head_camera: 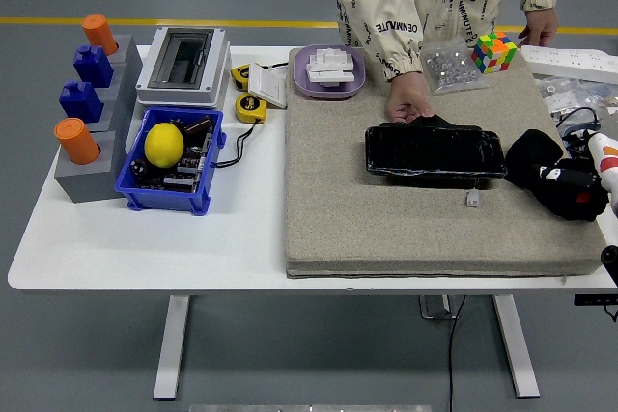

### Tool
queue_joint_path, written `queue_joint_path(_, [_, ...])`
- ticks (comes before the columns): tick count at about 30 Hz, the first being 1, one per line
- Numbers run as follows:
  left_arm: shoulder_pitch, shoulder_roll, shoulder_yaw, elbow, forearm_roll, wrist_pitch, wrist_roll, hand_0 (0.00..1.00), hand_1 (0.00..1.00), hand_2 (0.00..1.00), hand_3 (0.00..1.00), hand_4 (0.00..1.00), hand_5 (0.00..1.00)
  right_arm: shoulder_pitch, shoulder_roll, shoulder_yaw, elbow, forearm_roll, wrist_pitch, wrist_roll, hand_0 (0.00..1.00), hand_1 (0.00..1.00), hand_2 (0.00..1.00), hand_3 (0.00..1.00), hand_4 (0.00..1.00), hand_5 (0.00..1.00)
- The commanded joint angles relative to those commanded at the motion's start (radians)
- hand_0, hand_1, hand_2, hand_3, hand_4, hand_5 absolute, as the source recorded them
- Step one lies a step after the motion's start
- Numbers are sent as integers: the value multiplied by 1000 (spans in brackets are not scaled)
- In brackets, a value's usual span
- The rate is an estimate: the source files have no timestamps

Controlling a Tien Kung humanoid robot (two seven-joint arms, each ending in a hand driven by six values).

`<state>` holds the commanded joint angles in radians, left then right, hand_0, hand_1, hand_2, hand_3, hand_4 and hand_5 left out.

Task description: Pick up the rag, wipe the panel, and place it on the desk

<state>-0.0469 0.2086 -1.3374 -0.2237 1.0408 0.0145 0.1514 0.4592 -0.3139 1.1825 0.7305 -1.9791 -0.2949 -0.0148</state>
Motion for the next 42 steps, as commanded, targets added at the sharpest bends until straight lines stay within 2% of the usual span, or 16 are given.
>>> queue_joint_path(6, [-3,1,2,0,-1,0,0,606,636,637,562,633,448,19,8,-14,-34,15,-2,11,715,663,737,750,998,619])
queue_joint_path(17, [-3,1,3,0,-3,-1,0,605,636,636,561,632,445,23,47,-13,-37,16,1,12,714,662,735,747,998,617])
queue_joint_path(26, [-8,0,10,-1,-6,-1,0,604,636,636,561,631,446,14,46,-22,-29,19,-2,15,712,661,734,745,998,613])
queue_joint_path(34, [-7,-2,9,0,-6,-1,0,604,636,637,561,631,448,5,28,-31,-25,38,-37,39,681,651,722,736,998,606])
queue_joint_path(35, [-7,-2,9,0,-6,-1,0,604,636,637,560,632,448,6,26,-35,-27,41,-45,43,645,624,693,719,998,578])
queue_joint_path(40, [-8,-2,10,-1,-6,-1,0,604,636,637,560,632,448,20,27,-46,-65,69,-80,71,645,624,693,719,998,578])
queue_joint_path(42, [-10,-3,10,-1,-6,-1,-1,605,637,637,561,631,448,22,29,-47,-75,80,-93,82,620,609,681,699,998,544])
